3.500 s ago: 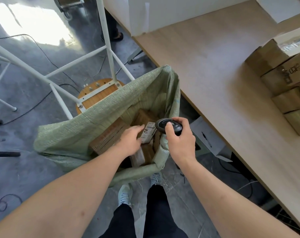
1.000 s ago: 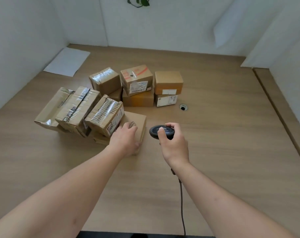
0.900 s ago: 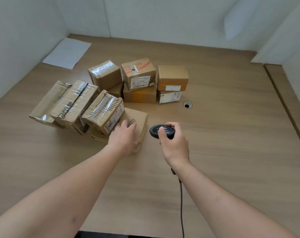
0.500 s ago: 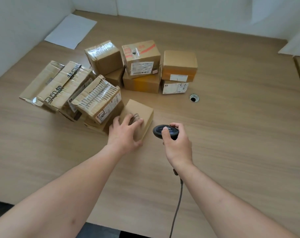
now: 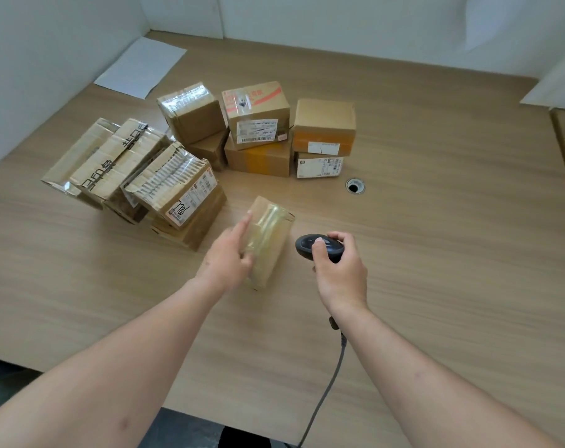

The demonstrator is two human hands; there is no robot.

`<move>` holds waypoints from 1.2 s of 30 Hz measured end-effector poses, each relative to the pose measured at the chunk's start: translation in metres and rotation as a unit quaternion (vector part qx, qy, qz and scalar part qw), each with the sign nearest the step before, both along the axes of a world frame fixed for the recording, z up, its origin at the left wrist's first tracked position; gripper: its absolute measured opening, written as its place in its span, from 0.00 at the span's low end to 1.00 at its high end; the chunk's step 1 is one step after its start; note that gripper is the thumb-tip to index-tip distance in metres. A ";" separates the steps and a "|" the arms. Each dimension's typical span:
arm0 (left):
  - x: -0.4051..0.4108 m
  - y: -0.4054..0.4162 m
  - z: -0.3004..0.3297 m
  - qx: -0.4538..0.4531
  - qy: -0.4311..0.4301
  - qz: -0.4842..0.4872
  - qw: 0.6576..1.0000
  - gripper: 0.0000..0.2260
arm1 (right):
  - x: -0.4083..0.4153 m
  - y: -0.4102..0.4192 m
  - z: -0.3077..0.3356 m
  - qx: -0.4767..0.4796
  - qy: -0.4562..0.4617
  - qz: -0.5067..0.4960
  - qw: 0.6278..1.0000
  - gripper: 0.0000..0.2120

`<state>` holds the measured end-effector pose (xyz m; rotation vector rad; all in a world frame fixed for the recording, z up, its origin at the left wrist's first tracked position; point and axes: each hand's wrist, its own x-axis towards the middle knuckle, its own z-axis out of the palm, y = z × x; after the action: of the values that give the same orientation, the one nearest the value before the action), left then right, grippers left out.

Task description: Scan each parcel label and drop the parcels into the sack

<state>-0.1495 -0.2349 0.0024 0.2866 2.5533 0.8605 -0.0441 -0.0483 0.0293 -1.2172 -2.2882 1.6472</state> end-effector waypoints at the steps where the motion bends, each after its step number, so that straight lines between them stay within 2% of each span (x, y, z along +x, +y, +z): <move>1: 0.001 0.001 0.003 -0.037 0.016 0.006 0.999 0.33 | 0.001 0.001 0.001 -0.003 0.000 0.000 1.000 0.22; 3: 0.002 0.004 0.007 -0.129 0.037 0.000 0.991 0.27 | 0.004 0.001 0.002 -0.007 0.001 0.001 1.000 0.23; 4: 0.004 0.005 0.008 -0.175 0.040 -0.008 0.984 0.29 | 0.004 0.001 0.002 -0.008 0.003 0.000 1.000 0.23; 7: 0.009 0.007 0.009 -0.272 0.039 -0.030 0.961 0.46 | 0.005 -0.002 0.004 -0.012 0.003 0.003 1.000 0.23; 9: 0.009 0.008 0.007 -0.280 0.030 -0.027 0.959 0.49 | 0.006 -0.003 0.005 -0.014 0.007 0.007 1.000 0.24; 12: 0.002 0.000 0.010 -0.219 -0.007 0.001 0.976 0.46 | 0.005 -0.005 0.007 -0.017 0.015 0.012 1.000 0.23; 16: -0.009 -0.021 0.011 -0.082 -0.060 0.027 0.994 0.40 | 0.003 -0.006 0.010 -0.035 0.029 -0.010 0.999 0.20; 19: -0.010 -0.029 0.013 0.021 -0.099 0.034 0.994 0.43 | -0.001 -0.006 0.017 -0.054 0.041 -0.033 0.997 0.14; 23: -0.008 -0.028 0.020 0.151 -0.151 0.026 0.977 0.47 | -0.008 -0.006 0.041 -0.104 0.081 -0.070 0.989 0.04; 28: -0.013 -0.024 0.044 0.217 -0.146 0.020 0.965 0.46 | -0.018 -0.013 0.073 -0.124 0.129 -0.112 0.978 0.05; 36: -0.028 -0.031 0.082 0.250 -0.129 -0.022 0.959 0.47 | -0.019 -0.039 0.116 -0.086 0.170 -0.133 0.973 0.04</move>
<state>-0.1775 -0.2658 0.0843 0.3511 2.0525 1.4202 -0.0627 -0.0870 0.1455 -1.1084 -1.7339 1.8139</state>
